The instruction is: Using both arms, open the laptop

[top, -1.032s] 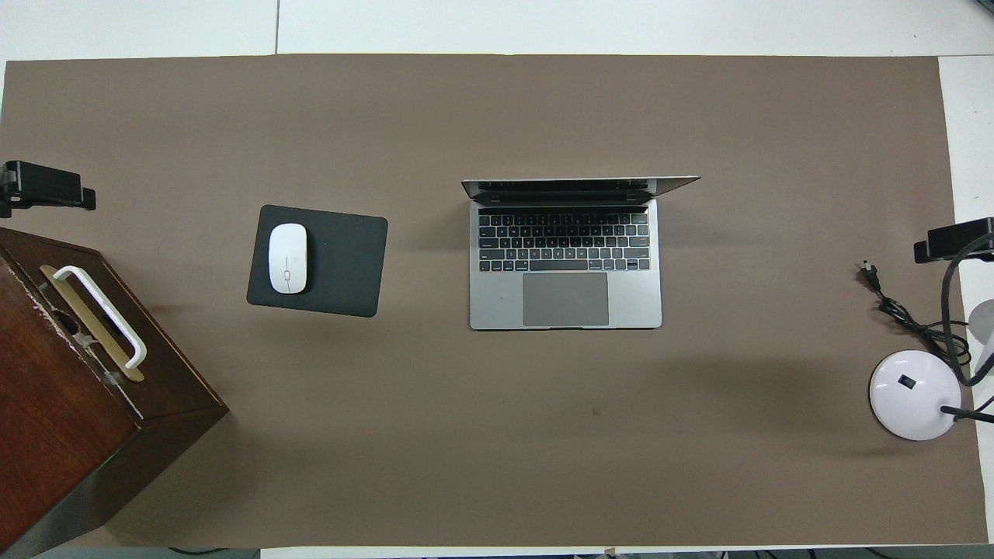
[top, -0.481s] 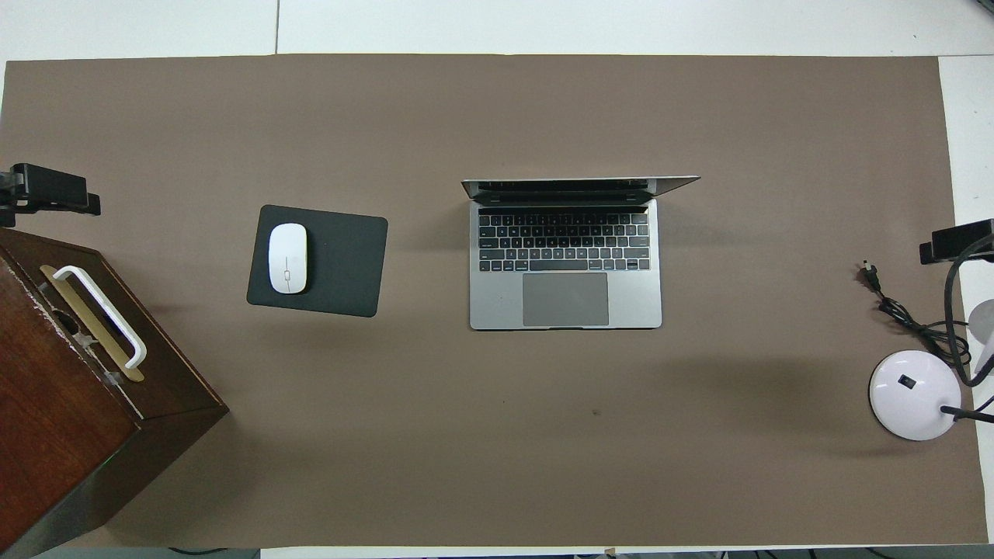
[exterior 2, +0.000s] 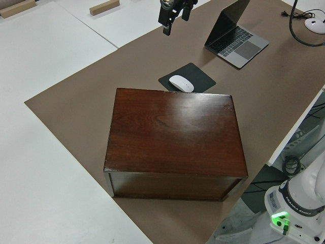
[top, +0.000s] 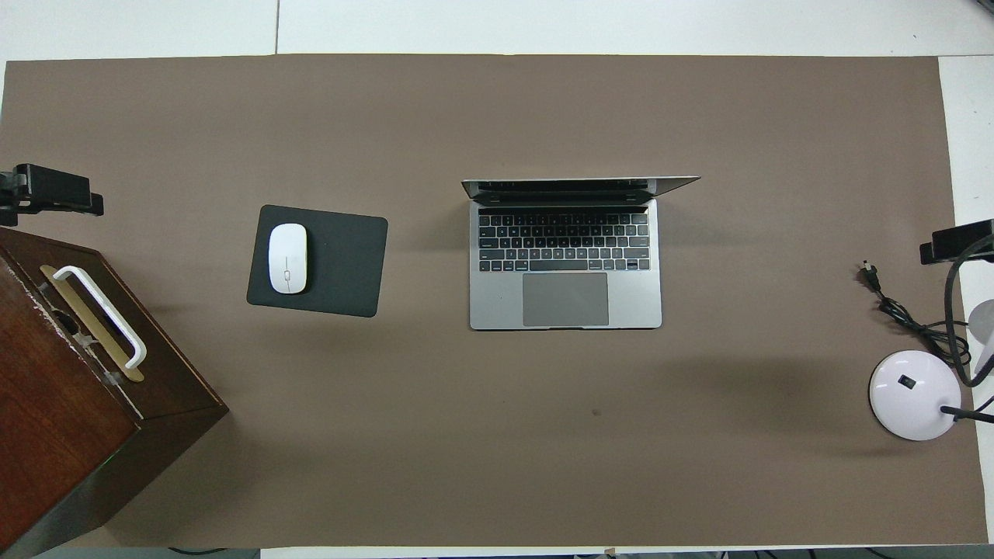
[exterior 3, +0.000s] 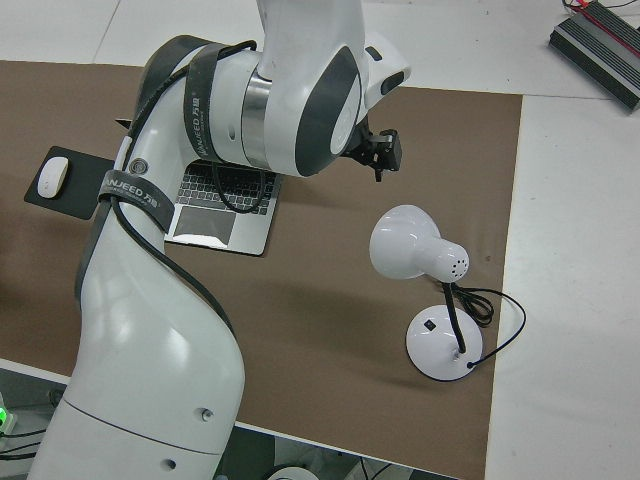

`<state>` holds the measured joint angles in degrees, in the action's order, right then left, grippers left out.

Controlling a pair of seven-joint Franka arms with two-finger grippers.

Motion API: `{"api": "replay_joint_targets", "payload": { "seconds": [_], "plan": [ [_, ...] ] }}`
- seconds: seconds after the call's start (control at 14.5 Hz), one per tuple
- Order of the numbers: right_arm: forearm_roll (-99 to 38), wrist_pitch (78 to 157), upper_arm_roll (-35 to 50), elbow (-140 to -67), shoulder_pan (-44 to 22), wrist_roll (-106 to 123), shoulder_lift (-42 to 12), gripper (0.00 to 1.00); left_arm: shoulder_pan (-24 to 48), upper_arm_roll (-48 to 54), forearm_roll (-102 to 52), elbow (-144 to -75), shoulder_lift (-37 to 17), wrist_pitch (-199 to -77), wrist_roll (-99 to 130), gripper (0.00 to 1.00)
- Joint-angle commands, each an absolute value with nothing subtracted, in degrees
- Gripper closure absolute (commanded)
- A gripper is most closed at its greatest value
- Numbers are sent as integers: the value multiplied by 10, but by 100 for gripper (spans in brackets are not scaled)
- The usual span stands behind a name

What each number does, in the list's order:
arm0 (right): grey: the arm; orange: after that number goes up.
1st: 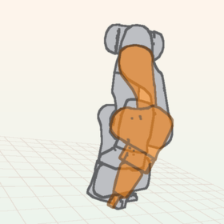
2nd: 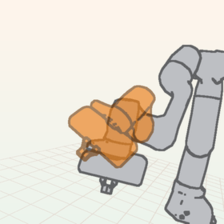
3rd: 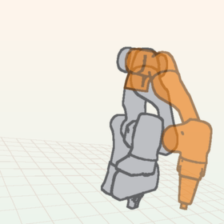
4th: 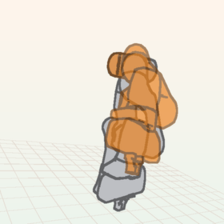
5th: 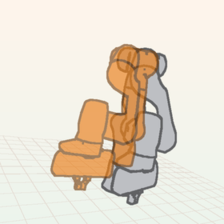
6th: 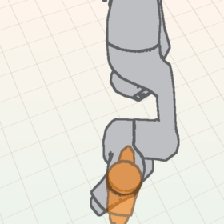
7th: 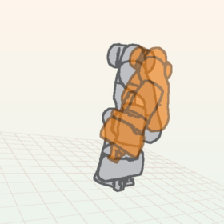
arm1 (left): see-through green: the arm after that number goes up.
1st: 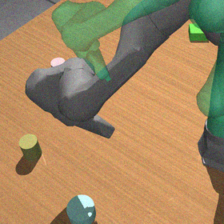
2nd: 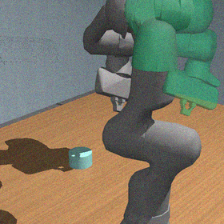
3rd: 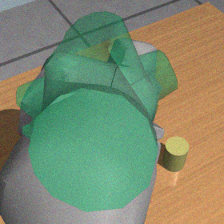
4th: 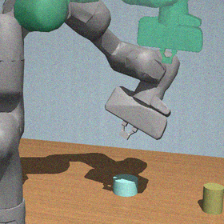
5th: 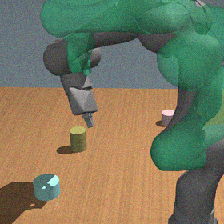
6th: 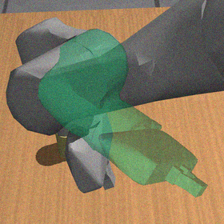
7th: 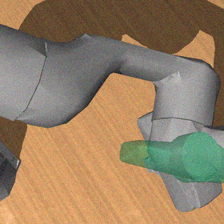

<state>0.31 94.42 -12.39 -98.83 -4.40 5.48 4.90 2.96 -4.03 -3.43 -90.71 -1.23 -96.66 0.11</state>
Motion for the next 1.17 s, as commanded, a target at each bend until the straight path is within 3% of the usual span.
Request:
{"api": "replay_joint_targets", "payload": {
  "seconds": [0.0,1.1],
  "plan": [
    [18,947,-120,-1003,-40,61,64,0,39,-45,-19,-915,0,-958,10,0],
    [18,948,-120,-1003,-39,62,64,0,38,-46,-19,-933,9,-945,-9,0]
  ]
}}
